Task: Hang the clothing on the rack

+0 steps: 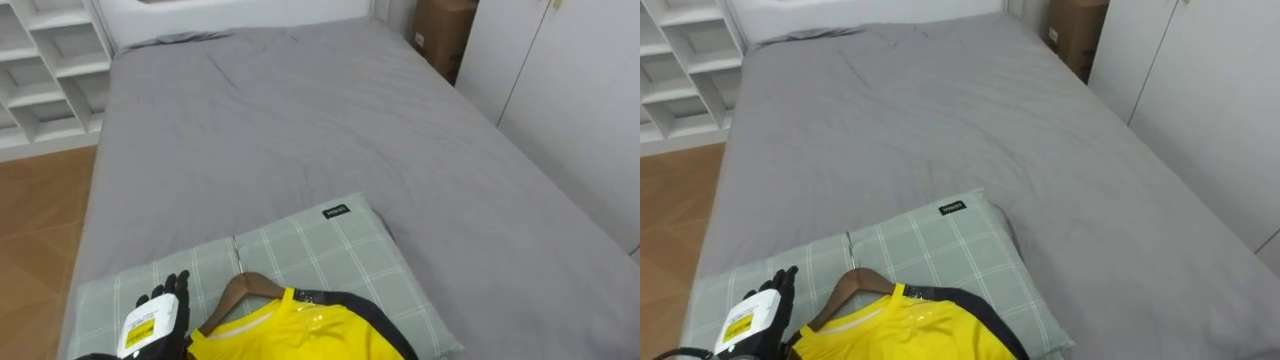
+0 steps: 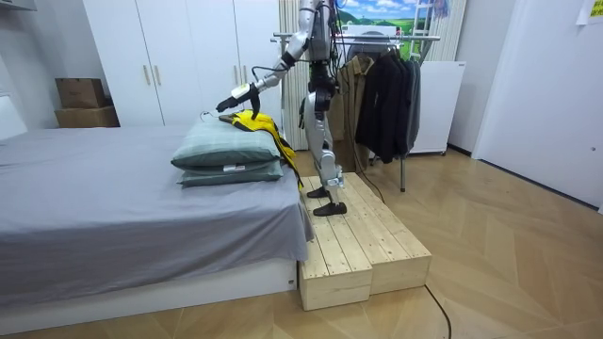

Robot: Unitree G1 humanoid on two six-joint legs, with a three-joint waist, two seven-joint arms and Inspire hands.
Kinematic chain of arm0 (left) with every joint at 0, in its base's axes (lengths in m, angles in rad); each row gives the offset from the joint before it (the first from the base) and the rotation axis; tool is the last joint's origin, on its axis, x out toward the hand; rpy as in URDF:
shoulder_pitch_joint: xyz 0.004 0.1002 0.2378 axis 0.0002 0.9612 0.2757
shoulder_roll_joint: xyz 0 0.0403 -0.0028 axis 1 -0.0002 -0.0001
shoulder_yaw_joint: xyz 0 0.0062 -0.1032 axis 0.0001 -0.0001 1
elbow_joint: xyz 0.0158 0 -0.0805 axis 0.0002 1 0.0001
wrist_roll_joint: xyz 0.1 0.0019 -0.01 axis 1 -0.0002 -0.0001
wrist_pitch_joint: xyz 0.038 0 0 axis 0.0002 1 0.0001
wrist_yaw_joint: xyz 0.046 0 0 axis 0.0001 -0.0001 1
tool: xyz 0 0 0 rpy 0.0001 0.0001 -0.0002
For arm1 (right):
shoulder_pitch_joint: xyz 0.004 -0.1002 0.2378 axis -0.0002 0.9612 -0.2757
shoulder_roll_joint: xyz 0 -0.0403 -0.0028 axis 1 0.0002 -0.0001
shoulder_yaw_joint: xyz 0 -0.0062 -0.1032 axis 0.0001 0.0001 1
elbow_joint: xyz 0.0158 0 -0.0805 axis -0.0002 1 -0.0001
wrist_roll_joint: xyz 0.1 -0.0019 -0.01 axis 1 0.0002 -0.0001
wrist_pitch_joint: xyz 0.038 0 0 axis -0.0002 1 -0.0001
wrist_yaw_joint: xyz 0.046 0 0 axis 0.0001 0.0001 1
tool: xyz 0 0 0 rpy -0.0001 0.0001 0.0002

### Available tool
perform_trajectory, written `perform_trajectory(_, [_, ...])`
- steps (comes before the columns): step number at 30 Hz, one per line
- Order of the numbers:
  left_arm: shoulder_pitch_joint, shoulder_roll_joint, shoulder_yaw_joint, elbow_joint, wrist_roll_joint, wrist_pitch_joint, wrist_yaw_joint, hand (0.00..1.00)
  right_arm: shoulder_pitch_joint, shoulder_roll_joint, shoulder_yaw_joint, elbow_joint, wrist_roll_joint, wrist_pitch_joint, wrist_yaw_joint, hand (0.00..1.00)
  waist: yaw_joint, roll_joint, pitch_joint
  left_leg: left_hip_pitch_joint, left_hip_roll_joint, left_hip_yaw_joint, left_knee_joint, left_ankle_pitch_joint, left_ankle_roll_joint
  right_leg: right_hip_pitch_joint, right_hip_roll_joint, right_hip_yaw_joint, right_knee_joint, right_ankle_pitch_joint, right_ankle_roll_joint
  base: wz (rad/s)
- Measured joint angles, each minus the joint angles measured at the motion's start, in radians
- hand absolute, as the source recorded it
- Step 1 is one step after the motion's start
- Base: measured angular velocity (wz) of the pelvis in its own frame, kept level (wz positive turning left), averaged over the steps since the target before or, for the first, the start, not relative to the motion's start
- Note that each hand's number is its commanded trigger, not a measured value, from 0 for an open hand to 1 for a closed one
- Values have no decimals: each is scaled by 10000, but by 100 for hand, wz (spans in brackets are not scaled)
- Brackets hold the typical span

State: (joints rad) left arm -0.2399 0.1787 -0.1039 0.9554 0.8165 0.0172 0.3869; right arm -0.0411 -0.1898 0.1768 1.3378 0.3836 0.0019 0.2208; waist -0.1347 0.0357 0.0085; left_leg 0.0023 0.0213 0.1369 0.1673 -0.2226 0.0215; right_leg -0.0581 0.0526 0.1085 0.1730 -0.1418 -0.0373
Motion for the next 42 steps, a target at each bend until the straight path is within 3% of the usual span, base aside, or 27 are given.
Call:
perform_trajectory(6, [-474, 19, 7, 386, -8, -78, 6, 0, -300, 9, 270, 95, 10, -8, -192, 0, -2, -9, 22, -377, -16, -73, 69, 21, 28, -326, -24, -37, 19, 14, 4, 1])
perform_trajectory(11, [-918, 29, 9, 505, -415, -219, 58, 0, -775, 28, 431, 465, 23, 9, -285, 0, 6, -56, 146, -541, -8, -64, 123, 22, 29, -526, -17, -23, 121, 20, 6, 0])
perform_trajectory(15, [-1049, 16, -34, 591, -433, -243, 137, 0, -954, 33, 587, 592, 34, 40, -351, 0, 7, -103, 171, -697, -5, -54, 140, 22, 29, -680, -12, -55, 128, 20, 6, 0])
perform_trajectory(25, [-1261, 40, -221, 1254, -1094, -310, 131, 0, -1179, 130, 875, 437, -163, 138, -664, 0, 219, -241, 163, -767, 15, -17, 134, 22, 30, -1004, -8, -75, 486, 18, 8, -8])
perform_trajectory(28, [-1264, 52, -366, 1483, -1176, -315, 125, 0, -1201, 129, 969, 327, -377, 148, -771, 0, 345, -371, 160, -822, -4, -11, 150, 22, 31, -1059, -30, -313, 499, 18, 8, -1])
perform_trajectory(33, [-1613, 78, -363, 1830, -1570, -326, 98, 0, -1497, 227, 1076, 342, -403, 209, -761, 0, 309, -457, 164, -1182, -31, -84, 373, 81, 98, -1258, -178, -577, 513, 20, 6, 8])
perform_trajectory(42, [-1601, -35, -386, 2596, -1572, -314, -171, 0, -1489, 354, 1186, 457, -384, 216, -748, 0, 309, -648, 191, -1186, -87, -82, 395, 170, 89, -1327, -183, -691, 669, 20, 4, 0])
